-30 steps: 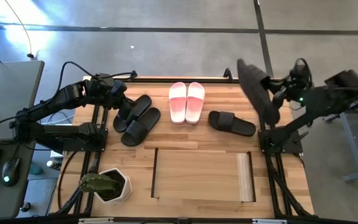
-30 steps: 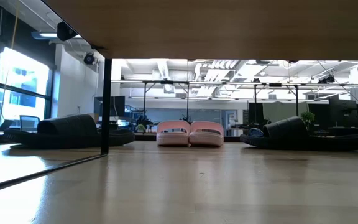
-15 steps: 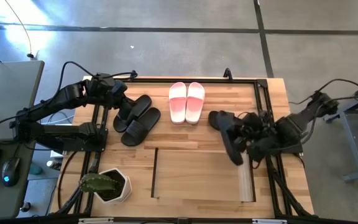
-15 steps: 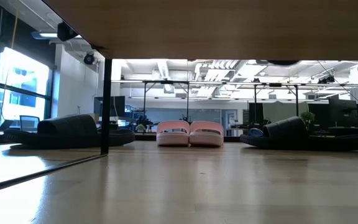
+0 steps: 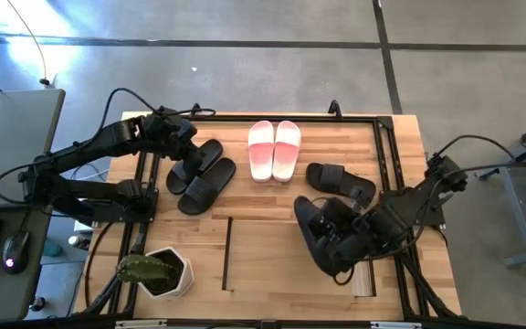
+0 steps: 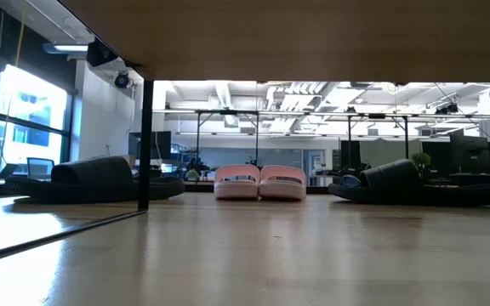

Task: Pick and place slides into the shelf
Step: Put the black slipper on the shelf

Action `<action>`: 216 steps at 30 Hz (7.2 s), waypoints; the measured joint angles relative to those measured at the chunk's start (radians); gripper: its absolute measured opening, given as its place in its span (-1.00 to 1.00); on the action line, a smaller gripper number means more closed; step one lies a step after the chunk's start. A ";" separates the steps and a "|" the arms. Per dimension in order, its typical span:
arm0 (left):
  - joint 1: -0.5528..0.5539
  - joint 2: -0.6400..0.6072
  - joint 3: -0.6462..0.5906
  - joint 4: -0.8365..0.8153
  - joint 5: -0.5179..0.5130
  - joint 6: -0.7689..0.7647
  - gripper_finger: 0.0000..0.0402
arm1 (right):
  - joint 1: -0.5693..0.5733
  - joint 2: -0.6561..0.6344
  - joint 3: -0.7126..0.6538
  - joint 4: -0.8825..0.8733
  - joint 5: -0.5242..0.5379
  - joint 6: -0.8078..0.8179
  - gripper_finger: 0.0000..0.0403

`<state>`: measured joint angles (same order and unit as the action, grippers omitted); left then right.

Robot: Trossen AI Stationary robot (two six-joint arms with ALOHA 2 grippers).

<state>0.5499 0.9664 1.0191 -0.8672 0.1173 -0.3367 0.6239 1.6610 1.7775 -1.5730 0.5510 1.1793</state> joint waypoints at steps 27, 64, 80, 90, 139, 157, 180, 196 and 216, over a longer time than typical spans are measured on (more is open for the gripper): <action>0.000 0.008 0.000 -0.004 0.006 0.040 -1.00 | 0.075 0.053 -0.079 0.002 -0.060 0.048 -1.00; 0.000 0.008 0.000 -0.003 0.006 0.037 -1.00 | 0.077 0.053 -0.063 0.270 -0.064 -0.136 -0.65; 0.000 0.007 0.000 0.006 0.038 0.040 -1.00 | 0.070 0.054 0.007 0.258 -0.097 -0.177 -0.65; 0.000 0.007 0.000 0.006 0.051 0.040 -1.00 | 0.048 0.053 0.007 0.258 -0.136 -0.114 -0.65; -0.180 1.045 0.663 0.679 0.282 -0.426 -1.00 | 0.357 -0.412 0.008 0.001 0.164 0.296 -0.67; -0.197 1.121 0.698 0.688 0.339 -0.377 -1.00 | 0.181 -0.398 0.007 0.181 0.071 0.173 -0.67; -0.197 1.121 0.698 0.677 0.607 -0.225 -1.00 | -0.477 -0.248 0.006 0.919 -0.767 -0.916 -0.67; -0.197 1.121 0.697 0.679 0.585 -0.244 -1.00 | -0.734 -0.652 -0.331 0.444 -0.547 -0.524 -0.67; -0.197 1.120 0.697 0.662 0.642 -0.248 -1.00 | -1.080 -1.153 -1.333 0.873 -0.656 0.186 -0.66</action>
<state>0.3527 2.0861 1.7164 -0.2047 0.7593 -0.5847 -0.4560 0.5079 0.4448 -0.6995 -0.1054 1.3654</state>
